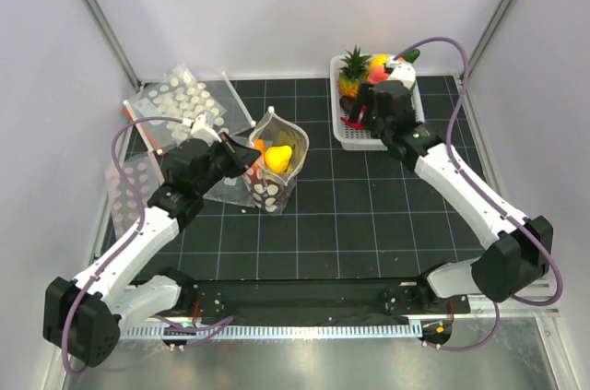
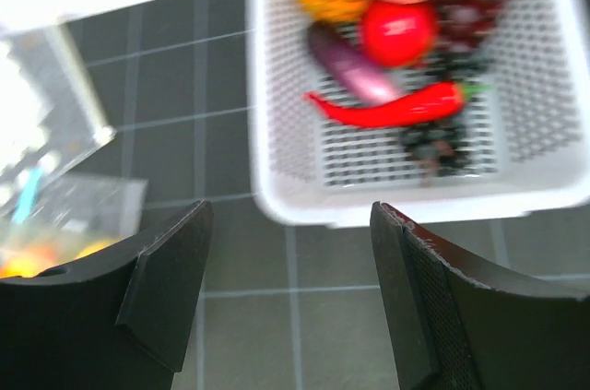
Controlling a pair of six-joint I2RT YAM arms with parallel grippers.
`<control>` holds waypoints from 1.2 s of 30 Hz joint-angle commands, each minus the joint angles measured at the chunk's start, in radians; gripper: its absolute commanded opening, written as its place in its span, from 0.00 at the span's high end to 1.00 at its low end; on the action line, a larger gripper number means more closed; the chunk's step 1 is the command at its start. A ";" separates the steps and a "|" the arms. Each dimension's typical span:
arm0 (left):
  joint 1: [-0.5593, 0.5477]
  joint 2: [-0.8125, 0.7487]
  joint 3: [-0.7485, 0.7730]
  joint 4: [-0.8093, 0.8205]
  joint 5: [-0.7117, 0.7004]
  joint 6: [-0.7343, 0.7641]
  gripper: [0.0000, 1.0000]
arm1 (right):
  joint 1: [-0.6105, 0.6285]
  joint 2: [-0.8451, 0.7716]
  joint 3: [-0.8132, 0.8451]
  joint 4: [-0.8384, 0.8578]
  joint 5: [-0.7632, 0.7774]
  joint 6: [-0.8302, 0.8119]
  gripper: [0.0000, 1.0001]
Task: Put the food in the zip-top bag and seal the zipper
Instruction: Pick up the fake fruit from the bin.
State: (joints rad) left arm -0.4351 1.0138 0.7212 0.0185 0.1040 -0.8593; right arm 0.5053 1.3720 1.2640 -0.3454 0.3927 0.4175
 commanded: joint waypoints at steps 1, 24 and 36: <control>0.006 -0.033 0.020 0.043 0.005 0.008 1.00 | -0.097 0.036 0.070 -0.071 0.006 0.026 0.25; 0.004 -0.061 0.018 0.038 0.026 0.011 1.00 | -0.275 0.762 0.426 -0.256 0.132 0.027 0.01; 0.004 -0.064 0.017 0.038 0.022 0.014 1.00 | -0.361 0.699 0.281 -0.097 -0.075 0.119 0.64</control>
State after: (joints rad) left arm -0.4351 0.9638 0.7212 0.0177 0.1169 -0.8566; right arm 0.1558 2.1513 1.6150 -0.4816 0.3477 0.5079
